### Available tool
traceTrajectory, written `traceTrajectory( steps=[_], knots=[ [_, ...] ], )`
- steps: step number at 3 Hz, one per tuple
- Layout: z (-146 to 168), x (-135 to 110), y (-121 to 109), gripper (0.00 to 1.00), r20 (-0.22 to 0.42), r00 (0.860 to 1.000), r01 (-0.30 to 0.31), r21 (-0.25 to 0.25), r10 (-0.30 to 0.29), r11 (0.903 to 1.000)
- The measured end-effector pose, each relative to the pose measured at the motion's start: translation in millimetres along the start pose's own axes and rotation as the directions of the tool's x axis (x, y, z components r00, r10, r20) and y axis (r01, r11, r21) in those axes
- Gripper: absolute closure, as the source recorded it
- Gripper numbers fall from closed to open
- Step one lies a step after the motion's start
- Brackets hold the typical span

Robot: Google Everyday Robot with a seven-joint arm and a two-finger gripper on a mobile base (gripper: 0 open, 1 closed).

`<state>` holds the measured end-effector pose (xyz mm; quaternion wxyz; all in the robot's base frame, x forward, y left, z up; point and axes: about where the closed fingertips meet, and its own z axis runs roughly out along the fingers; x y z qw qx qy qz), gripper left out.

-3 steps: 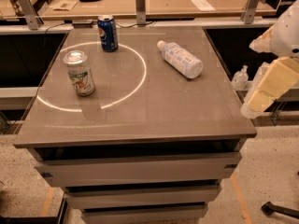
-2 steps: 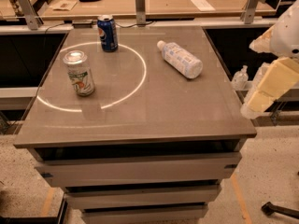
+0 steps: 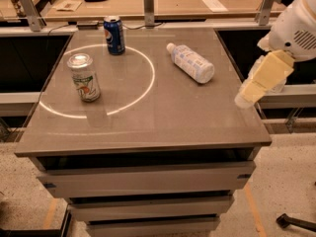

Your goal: Place blue plastic bottle upright

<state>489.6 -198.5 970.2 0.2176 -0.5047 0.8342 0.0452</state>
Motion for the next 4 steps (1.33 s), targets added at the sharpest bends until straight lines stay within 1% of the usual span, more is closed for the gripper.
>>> traceTrajectory(
  steps=[1,2,3,4],
  knots=[
    [19,-3,-26,0.0,0.001,0.985,-0.173,0.063,0.173,0.983],
    [40,15,-55,0.0,0.003,0.931,-0.362,0.128,0.364,0.9235],
    [53,24,-73,0.0,0.07,0.864,-0.503,0.159,0.498,0.8498],
    [67,26,-83,0.0,0.177,0.815,-0.575,0.128,0.552,0.8083]
  ],
)
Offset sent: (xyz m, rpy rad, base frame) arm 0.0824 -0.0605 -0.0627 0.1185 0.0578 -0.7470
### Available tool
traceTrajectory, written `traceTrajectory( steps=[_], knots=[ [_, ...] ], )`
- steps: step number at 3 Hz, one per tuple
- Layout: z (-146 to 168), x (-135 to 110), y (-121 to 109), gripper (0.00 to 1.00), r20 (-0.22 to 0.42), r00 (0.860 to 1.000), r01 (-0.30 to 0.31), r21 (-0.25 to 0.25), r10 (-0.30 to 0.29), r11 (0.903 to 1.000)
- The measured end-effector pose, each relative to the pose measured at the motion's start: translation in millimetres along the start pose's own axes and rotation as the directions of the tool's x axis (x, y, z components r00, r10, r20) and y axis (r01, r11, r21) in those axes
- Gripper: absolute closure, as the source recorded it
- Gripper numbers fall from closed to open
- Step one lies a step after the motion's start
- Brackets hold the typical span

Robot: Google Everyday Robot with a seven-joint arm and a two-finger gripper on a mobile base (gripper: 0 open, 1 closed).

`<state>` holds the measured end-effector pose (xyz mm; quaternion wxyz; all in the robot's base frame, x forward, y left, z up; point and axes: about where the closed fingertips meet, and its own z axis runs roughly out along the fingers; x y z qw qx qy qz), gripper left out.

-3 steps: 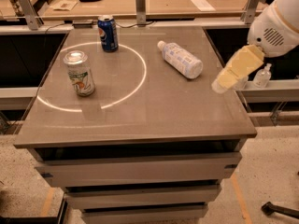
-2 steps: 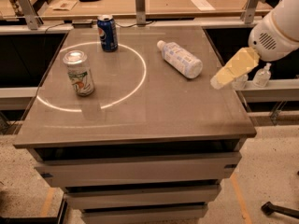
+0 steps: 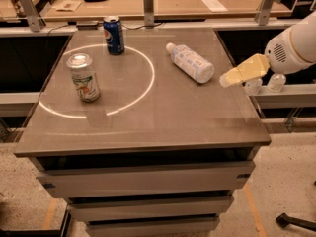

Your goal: Place blue plastic bottle upright

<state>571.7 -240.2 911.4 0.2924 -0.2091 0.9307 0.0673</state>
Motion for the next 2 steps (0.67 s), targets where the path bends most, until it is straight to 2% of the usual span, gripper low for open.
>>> traceTrajectory(
  steps=[1,2],
  knots=[
    [9,-32,-7,0.0,0.133,0.991,0.022,-0.029,-0.018,0.9993],
    [16,-72,0,0.0,0.157,0.978,0.145,-0.041,-0.137,0.9886]
  ],
)
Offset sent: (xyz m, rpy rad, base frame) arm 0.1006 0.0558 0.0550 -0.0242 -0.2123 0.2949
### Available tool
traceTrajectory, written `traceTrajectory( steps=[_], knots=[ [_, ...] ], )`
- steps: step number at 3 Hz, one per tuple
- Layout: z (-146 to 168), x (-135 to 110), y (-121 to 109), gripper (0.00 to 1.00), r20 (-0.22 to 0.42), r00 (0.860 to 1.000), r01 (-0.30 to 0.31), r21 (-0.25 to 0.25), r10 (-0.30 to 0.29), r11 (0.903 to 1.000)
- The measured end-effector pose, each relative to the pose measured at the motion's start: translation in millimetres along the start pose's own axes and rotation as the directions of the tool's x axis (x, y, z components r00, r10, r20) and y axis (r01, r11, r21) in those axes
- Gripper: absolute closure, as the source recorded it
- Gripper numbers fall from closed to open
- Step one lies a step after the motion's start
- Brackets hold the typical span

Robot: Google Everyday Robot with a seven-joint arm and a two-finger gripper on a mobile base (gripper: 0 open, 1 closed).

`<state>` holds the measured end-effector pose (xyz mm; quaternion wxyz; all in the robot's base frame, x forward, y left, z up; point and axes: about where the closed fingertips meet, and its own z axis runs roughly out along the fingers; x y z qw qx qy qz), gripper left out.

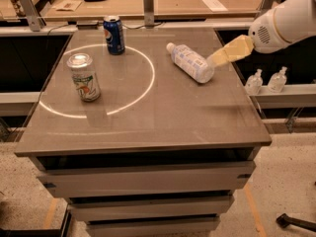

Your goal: Place blue plastic bottle upright

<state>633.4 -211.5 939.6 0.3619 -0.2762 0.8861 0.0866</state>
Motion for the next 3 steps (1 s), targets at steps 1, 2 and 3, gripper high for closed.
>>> traceTrajectory(
  steps=[1,2,3],
  knots=[
    [17,-29,1,0.0,-0.018,0.997,0.076,-0.042,-0.077,0.9962],
    [39,-50,0,0.0,-0.056,0.995,0.082,-0.066,-0.086,0.9944],
    [66,-67,1,0.0,-0.118,0.99,0.068,-0.055,-0.074,0.9962]
  ],
)
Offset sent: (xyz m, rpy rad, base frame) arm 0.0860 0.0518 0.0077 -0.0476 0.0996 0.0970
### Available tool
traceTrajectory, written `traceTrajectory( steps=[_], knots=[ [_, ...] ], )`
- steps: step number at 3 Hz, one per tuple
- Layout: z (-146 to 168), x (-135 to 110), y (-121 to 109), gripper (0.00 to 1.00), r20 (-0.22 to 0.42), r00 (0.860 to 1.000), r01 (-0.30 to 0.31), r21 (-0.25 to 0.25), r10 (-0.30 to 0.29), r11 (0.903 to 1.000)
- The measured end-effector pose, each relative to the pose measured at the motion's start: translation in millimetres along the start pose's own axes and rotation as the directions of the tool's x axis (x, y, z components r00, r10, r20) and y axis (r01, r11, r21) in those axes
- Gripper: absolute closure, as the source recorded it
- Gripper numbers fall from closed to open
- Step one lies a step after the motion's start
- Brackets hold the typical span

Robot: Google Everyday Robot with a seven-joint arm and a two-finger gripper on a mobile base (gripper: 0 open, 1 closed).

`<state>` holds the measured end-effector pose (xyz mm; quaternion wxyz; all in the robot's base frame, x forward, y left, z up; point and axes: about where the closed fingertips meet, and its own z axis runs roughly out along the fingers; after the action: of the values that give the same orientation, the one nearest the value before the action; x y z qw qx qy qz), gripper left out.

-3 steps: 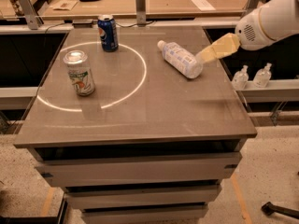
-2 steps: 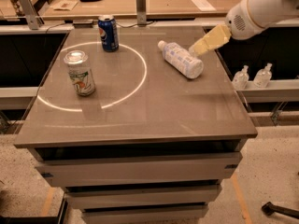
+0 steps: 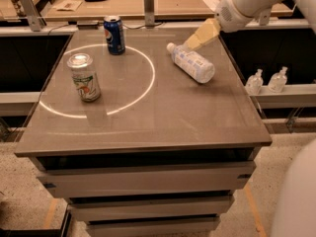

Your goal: Place blue plastic bottle upright

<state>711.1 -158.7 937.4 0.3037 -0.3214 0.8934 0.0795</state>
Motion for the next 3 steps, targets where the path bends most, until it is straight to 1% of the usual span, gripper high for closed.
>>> traceTrajectory(
  steps=[1,2,3],
  knots=[
    [21,-15,6,0.0,-0.092,0.996,0.007,0.043,-0.003,0.9991],
    [40,-22,23,0.0,-0.173,0.984,0.058,0.055,-0.047,0.9968],
    [61,-14,37,0.0,-0.217,0.973,0.08,0.022,-0.074,0.9965]
  ],
)
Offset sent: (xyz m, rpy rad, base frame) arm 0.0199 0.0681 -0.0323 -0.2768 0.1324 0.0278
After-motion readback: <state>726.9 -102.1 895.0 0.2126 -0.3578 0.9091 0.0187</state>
